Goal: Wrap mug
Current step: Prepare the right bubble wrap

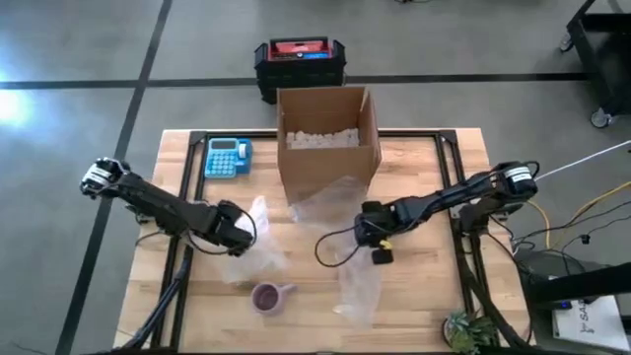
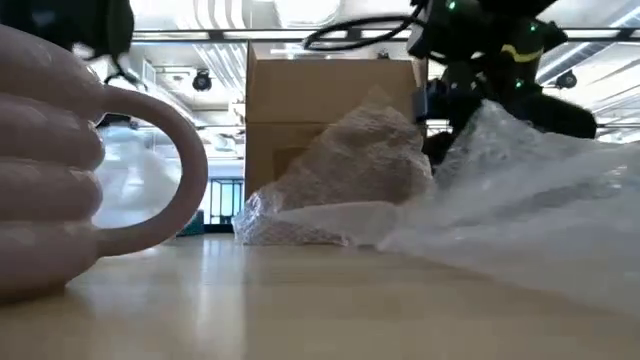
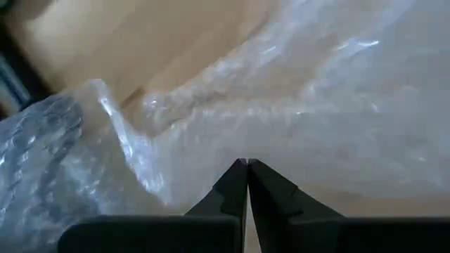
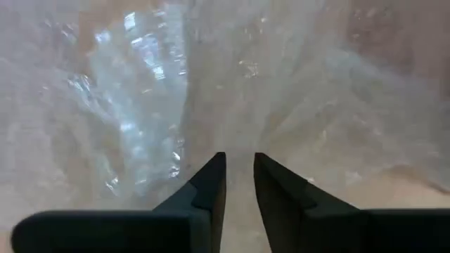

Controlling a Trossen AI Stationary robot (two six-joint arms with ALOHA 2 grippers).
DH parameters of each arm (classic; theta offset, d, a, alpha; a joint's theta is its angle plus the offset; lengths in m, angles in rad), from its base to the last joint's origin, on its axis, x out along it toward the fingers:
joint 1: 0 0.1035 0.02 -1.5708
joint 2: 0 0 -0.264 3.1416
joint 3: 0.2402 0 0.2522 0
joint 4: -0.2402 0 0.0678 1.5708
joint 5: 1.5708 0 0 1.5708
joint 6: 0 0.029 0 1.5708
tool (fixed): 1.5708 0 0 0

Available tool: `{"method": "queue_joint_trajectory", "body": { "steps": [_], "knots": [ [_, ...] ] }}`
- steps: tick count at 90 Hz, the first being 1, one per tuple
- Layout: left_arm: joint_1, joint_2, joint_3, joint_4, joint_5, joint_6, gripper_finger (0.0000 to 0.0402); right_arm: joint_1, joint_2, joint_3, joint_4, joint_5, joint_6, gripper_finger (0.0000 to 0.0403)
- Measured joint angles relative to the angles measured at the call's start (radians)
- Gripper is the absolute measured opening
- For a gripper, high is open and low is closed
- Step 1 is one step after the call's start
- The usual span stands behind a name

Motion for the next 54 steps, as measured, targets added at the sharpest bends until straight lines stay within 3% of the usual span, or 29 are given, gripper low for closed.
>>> {"method": "queue_joint_trajectory", "body": {
  "steps": [15,24,33,42,54],
  "knots": [
    [-0.003,-0.044,0.18,0.061,-0.215,0.053,0.0,0.0,-0.043,0.0,0.081,0.0,-0.015,0.0037],
    [-0.002,-0.046,0.237,0.263,-0.355,0.246,0.0,0.0,-0.05,0.0,0.145,0.0,-0.015,0.0032],
    [0.021,-0.008,0.225,0.574,-0.331,0.517,0.0,0.002,-0.038,0.0,0.196,0.0,0.003,0.0032],
    [0.052,0.087,0.193,0.819,-0.267,0.661,0.0,0.008,-0.017,0.0,0.227,0.001,0.048,0.0036],
    [0.083,0.261,0.184,0.956,-0.227,0.757,0.0,0.027,0.013,-0.002,0.227,0.009,0.11,0.0041]
  ]
}}
